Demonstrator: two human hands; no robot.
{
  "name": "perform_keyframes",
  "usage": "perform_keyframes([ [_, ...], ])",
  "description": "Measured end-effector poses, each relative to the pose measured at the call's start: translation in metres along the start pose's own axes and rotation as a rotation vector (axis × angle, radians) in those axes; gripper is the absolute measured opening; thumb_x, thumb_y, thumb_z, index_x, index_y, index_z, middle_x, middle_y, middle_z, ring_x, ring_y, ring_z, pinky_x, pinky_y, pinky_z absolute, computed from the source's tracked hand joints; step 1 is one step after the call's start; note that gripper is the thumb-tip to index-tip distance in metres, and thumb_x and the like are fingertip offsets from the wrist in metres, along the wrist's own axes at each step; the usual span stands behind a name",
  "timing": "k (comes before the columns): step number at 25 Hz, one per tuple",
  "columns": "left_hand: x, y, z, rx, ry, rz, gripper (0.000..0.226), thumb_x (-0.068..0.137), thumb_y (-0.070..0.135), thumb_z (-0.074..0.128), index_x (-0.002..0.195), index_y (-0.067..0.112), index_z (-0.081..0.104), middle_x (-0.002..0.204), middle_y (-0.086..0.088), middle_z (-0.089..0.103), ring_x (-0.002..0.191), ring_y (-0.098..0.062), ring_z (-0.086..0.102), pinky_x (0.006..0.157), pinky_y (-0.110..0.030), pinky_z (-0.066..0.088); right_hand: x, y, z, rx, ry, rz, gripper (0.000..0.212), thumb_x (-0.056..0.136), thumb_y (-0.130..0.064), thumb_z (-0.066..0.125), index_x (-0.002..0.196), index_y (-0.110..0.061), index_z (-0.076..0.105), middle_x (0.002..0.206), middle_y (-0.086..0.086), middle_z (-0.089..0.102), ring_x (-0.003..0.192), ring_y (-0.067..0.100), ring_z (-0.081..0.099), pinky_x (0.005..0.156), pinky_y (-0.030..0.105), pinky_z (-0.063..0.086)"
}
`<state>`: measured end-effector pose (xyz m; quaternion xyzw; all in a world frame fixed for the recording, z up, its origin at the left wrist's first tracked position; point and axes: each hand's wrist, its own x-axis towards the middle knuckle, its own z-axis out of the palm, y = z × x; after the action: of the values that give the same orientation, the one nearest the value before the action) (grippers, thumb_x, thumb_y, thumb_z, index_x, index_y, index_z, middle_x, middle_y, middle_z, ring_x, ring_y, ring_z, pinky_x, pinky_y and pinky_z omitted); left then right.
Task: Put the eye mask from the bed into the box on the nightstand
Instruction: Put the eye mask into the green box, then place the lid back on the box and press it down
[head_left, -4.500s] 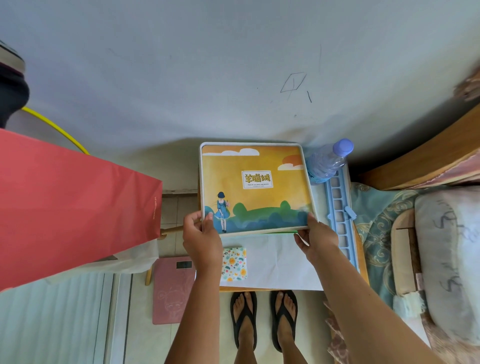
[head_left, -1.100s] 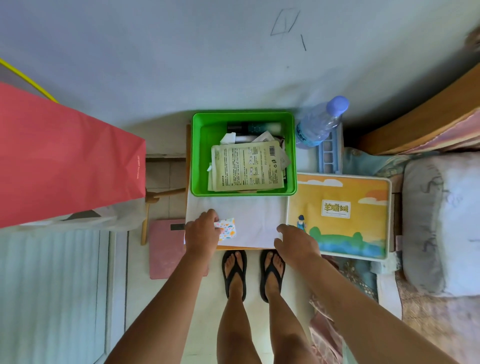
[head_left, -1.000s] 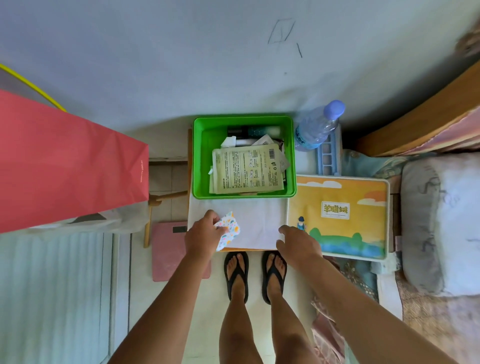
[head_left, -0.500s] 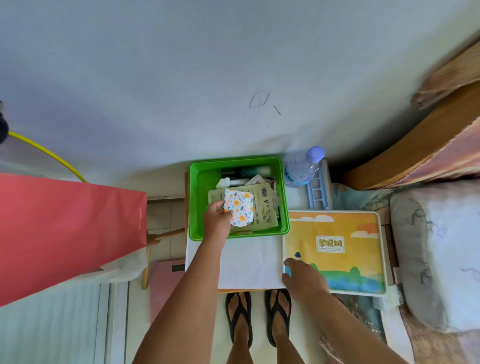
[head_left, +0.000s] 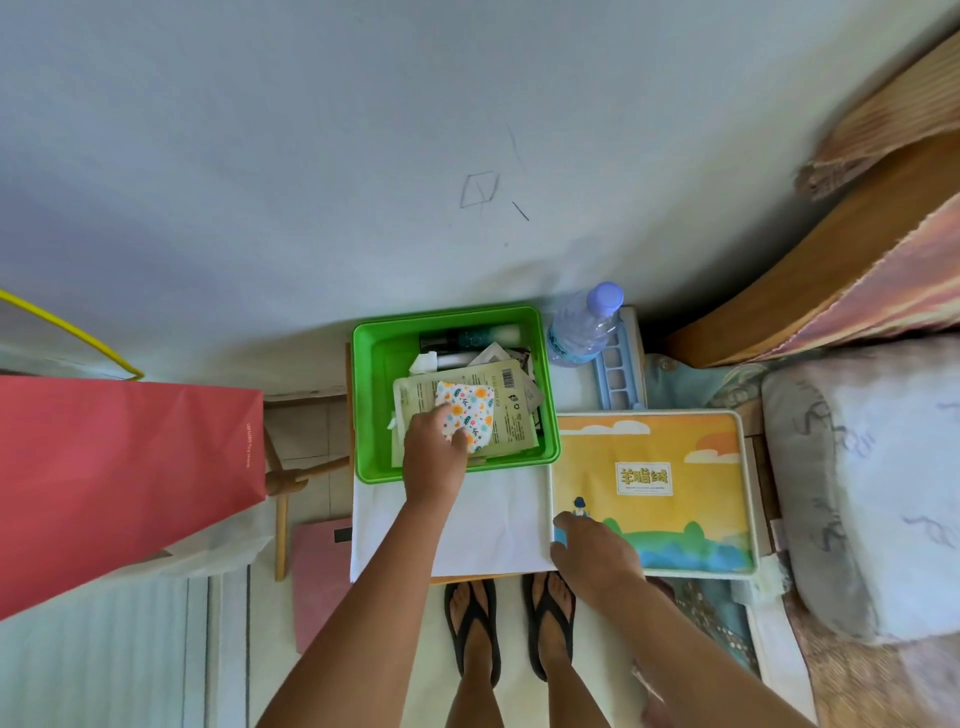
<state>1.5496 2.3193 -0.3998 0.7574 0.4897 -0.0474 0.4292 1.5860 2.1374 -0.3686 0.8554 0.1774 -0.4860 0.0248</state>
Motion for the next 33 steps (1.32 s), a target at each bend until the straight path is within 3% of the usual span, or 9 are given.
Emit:
perform_keyframes([
  [4,-0.054,0.004,0.025,-0.125,-0.344,-0.024,0.018,0.087,0.022,0.058,0.101,0.015,0.067,0.104,-0.005,0.070,0.099,-0.018,0.064,0.077,-0.024,0.046,-0.010,0.021,-0.005,0.062,-0.013,0.016,0.039,0.095,-0.021,0.037,0.133,-0.020,0.045,0.133,0.006,0.055,0.119,0.026,0.054,0.092,0.033,0.044],
  [8,-0.086,-0.004,0.074,-0.028,-0.489,-0.196,0.036,0.090,0.023,0.054,0.122,0.006,0.057,0.126,-0.013,0.061,0.116,-0.026,0.056,0.094,-0.031,0.043,-0.014,0.061,-0.004,0.046,-0.011,0.055,0.038,0.096,-0.021,0.038,0.133,-0.021,0.044,0.134,0.004,0.054,0.120,0.024,0.053,0.094,0.034,0.044],
  [12,-0.095,-0.008,0.115,0.012,-0.401,-0.203,0.028,0.087,0.020,0.055,0.107,0.001,0.056,0.113,-0.023,0.059,0.104,-0.035,0.058,0.087,-0.042,0.049,-0.004,0.095,0.007,0.057,-0.057,0.055,0.049,0.095,-0.021,0.038,0.144,-0.021,0.031,0.148,0.004,0.039,0.135,0.024,0.037,0.104,0.038,0.039],
  [16,-0.094,-0.002,0.140,-0.095,-0.187,-0.331,0.023,0.082,0.012,0.059,0.100,-0.001,0.056,0.103,-0.023,0.056,0.096,-0.040,0.058,0.080,-0.043,0.051,0.008,0.116,0.026,-0.012,-0.152,-0.041,0.068,0.096,-0.026,0.037,0.152,-0.027,-0.003,0.161,0.000,-0.012,0.149,0.024,-0.004,0.119,0.046,0.016],
  [21,-0.091,-0.005,0.155,-0.231,-0.151,-0.385,0.022,0.085,0.017,0.060,0.103,0.006,0.057,0.092,-0.011,0.063,0.084,-0.029,0.061,0.081,-0.042,0.050,0.016,0.132,0.048,-0.045,-0.125,-0.038,0.074,0.097,-0.025,0.039,0.150,-0.029,-0.011,0.156,0.007,-0.030,0.148,0.028,-0.009,0.117,0.045,0.017],
  [24,-0.096,-0.001,0.160,-0.246,-0.164,-0.278,0.015,0.085,0.017,0.062,0.097,0.008,0.058,0.086,-0.011,0.061,0.078,-0.025,0.057,0.072,-0.036,0.046,0.016,0.142,0.045,-0.031,-0.096,-0.038,0.073,0.096,-0.026,0.039,0.150,-0.031,-0.009,0.157,0.006,-0.028,0.149,0.027,-0.007,0.118,0.044,0.017],
  [28,-0.104,0.002,0.157,-0.288,-0.175,-0.243,0.025,0.087,0.014,0.060,0.111,0.007,0.055,0.096,-0.013,0.068,0.088,-0.029,0.064,0.078,-0.038,0.050,0.010,0.149,0.036,-0.030,-0.036,-0.045,0.070,0.096,-0.023,0.039,0.151,-0.030,-0.004,0.160,0.004,-0.015,0.148,0.024,0.007,0.115,0.042,0.025],
  [31,-0.109,0.005,0.148,-0.323,-0.142,-0.228,0.026,0.088,0.013,0.059,0.113,0.007,0.056,0.097,-0.021,0.069,0.084,-0.030,0.062,0.071,-0.034,0.046,0.001,0.148,0.024,-0.080,0.193,-0.052,0.064,0.095,-0.015,0.039,0.151,-0.025,0.009,0.158,0.005,0.019,0.134,0.025,0.039,0.103,0.039,0.039],
  [33,-0.113,0.010,0.139,-0.335,-0.125,-0.224,0.027,0.088,0.013,0.058,0.114,0.007,0.056,0.097,-0.020,0.070,0.085,-0.031,0.064,0.072,-0.035,0.047,-0.005,0.146,0.012,-0.050,0.400,-0.030,0.058,0.095,-0.018,0.039,0.149,-0.024,0.018,0.149,0.008,0.035,0.126,0.027,0.045,0.097,0.039,0.041],
])
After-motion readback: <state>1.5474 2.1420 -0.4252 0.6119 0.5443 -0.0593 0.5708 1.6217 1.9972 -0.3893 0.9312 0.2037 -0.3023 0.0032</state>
